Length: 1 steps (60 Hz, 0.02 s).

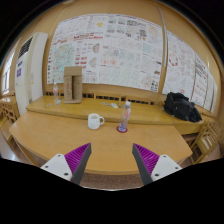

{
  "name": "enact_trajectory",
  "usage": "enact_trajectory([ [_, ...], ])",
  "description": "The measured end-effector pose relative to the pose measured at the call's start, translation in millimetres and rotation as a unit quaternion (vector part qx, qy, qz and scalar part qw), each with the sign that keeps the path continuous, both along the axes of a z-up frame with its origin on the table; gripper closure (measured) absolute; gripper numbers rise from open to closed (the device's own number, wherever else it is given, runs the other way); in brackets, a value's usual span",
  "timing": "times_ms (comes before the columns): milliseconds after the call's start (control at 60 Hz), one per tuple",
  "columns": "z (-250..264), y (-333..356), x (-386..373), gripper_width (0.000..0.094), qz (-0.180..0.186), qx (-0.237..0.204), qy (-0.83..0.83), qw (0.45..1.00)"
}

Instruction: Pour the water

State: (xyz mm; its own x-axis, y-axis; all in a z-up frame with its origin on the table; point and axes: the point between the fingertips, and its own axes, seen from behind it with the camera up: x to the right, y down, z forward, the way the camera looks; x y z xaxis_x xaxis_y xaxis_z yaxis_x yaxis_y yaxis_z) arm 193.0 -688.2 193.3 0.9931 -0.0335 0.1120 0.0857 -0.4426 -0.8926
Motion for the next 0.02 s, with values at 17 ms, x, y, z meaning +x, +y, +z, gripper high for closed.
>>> enact_trajectory([
  [17,0.1,-0.7,-0.5,0.0089,0.000,0.001,0.001,1.000],
])
